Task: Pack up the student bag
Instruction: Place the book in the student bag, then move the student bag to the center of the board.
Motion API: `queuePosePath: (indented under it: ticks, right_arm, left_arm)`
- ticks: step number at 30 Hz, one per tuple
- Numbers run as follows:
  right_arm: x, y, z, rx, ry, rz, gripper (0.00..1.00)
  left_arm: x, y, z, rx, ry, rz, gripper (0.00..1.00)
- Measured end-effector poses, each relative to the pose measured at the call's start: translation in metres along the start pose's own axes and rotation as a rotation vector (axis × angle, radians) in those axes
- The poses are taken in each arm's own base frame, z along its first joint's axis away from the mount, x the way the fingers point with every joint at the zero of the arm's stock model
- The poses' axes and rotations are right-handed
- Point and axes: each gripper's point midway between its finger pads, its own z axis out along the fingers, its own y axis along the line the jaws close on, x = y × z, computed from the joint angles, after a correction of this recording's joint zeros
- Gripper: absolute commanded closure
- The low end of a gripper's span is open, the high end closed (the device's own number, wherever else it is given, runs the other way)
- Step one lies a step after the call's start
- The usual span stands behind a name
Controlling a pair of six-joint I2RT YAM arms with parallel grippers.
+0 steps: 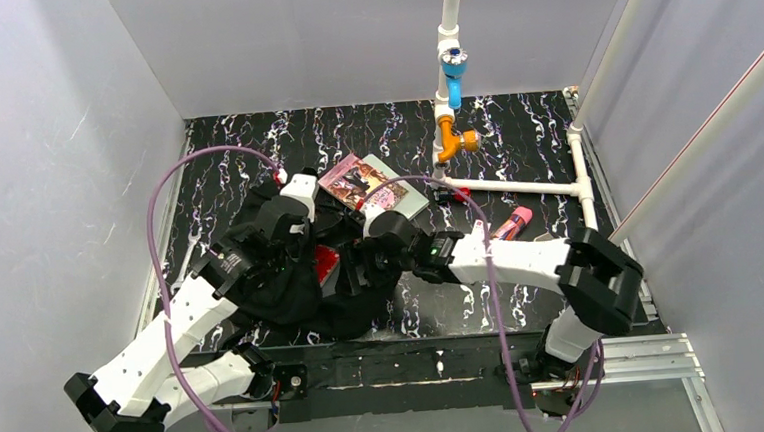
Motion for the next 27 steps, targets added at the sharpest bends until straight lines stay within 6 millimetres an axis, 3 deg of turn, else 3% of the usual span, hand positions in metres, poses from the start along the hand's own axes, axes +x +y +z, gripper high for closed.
queuePosePath:
  ticks: [6,10,14,18,21,24,27]
  right_arm:
    - [-0.037,0.011,-0.054,0.044,-0.094,-0.107,0.02]
    - [-0.068,0.025,-0.088,-0.058,-0.213,-0.083,0.02]
    - [-0.079,0.014,-0.094,-0.038,-0.254,-0.052,0.07]
    - [-0.061,-0.018,-0.091,0.093,-0.209,-0.056,0.23]
    - [-0.028,-0.044,-0.086,0.15,-0.137,-0.047,0.31]
    - [0.009,-0.065,-0.081,0.177,-0.066,-0.023,0.45]
    - [0.031,-0.065,-0.066,0.156,-0.011,-0.004,0.61]
  left_arm:
    - [0.035,-0.003,0.026,-0.013,0.074,-0.049,1.0]
    - [0.054,-0.007,0.038,-0.008,0.121,-0.094,1.0]
    - [0.064,-0.007,0.041,-0.02,0.142,-0.134,1.0]
    - [0.066,-0.005,0.039,-0.032,0.148,-0.15,0.99]
    - [0.067,-0.001,0.037,-0.047,0.143,-0.148,0.94]
    - [0.065,0.003,0.034,-0.06,0.131,-0.136,0.93]
    - [0.067,0.009,0.032,-0.084,0.137,-0.117,0.93]
